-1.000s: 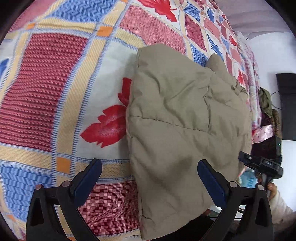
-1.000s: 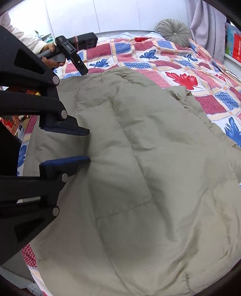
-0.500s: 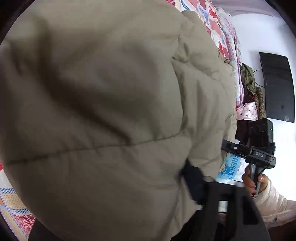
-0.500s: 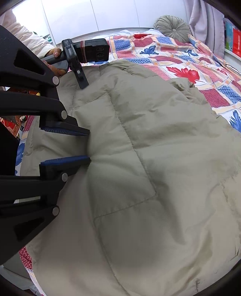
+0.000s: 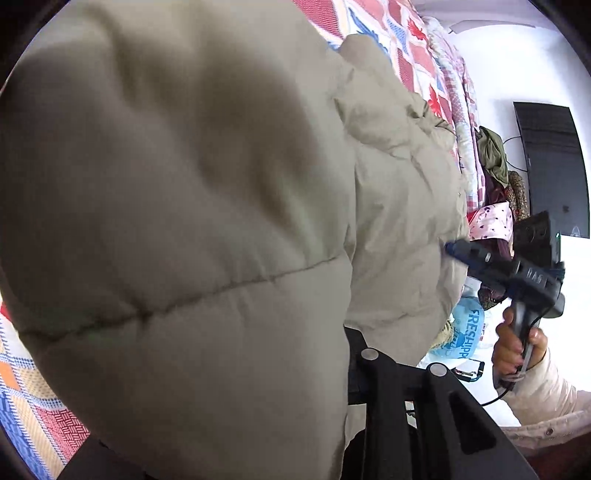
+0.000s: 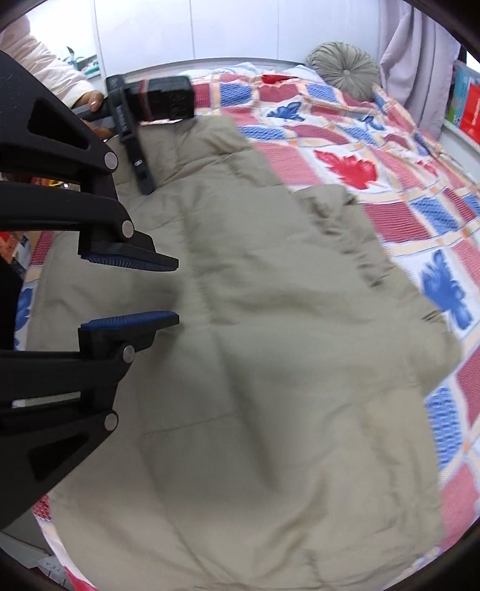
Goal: Fold large clothes
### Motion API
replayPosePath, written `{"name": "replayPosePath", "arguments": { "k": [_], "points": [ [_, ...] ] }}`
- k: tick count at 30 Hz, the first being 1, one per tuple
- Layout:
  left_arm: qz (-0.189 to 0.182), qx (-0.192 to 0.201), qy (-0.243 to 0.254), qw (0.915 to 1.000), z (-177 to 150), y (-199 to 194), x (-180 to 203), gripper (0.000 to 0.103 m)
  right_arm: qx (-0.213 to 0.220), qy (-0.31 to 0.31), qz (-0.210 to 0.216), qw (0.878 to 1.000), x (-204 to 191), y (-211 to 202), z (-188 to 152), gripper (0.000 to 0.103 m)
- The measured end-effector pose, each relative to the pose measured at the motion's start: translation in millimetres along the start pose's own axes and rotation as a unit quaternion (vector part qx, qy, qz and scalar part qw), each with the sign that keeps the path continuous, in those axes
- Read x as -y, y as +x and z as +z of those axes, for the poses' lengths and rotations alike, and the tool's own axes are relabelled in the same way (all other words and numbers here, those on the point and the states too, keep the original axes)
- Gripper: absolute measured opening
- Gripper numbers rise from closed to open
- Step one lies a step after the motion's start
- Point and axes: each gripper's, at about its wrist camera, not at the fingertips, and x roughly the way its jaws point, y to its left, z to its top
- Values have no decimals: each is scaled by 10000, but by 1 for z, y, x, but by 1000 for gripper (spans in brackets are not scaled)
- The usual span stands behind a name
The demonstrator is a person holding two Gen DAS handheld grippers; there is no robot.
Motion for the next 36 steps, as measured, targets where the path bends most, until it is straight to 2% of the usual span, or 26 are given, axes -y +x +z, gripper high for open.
{"name": "replayPosePath", "arguments": {
  "k": [5,8,12,14,16,19,21,26,30,31,33,36],
  "points": [
    [-75,62,-26,9999,-3,-1,11,32,-17,-175,-30,9998,-11,22,23,24],
    [-423,115,113,9990,-10,-14,30,32,-178,-341,-231,9990,-10,45,26,24],
    [-869,167,288,9957,-13,-30,75,32,-237,-185,-104,9995,7,63,30,21],
    [-951,133,419,9945,-12,-31,103,32,-255,-58,20,9997,14,68,33,21],
    [-858,47,626,9943,-9,-26,136,32,-284,45,137,9995,19,72,36,20],
    [-425,-125,1019,9938,-3,-9,187,32,-334,159,329,9988,27,76,39,19],
    [-268,-186,1158,9927,1,3,212,32,-343,196,419,9983,31,79,39,16],
    [-100,-303,1244,9917,11,22,249,32,-450,458,745,9951,44,78,40,11],
    [89,-489,1372,9893,13,28,269,32,-536,507,743,9945,47,50,40,12],
    [112,-539,1415,9884,15,32,276,34,-464,483,770,9948,50,38,38,15],
    [81,-611,1451,9875,20,38,285,40,-278,453,694,9962,60,7,32,15],
    [-224,-700,1426,9871,30,60,308,67,18,565,612,9965,84,-37,16,15]
  ]
}}
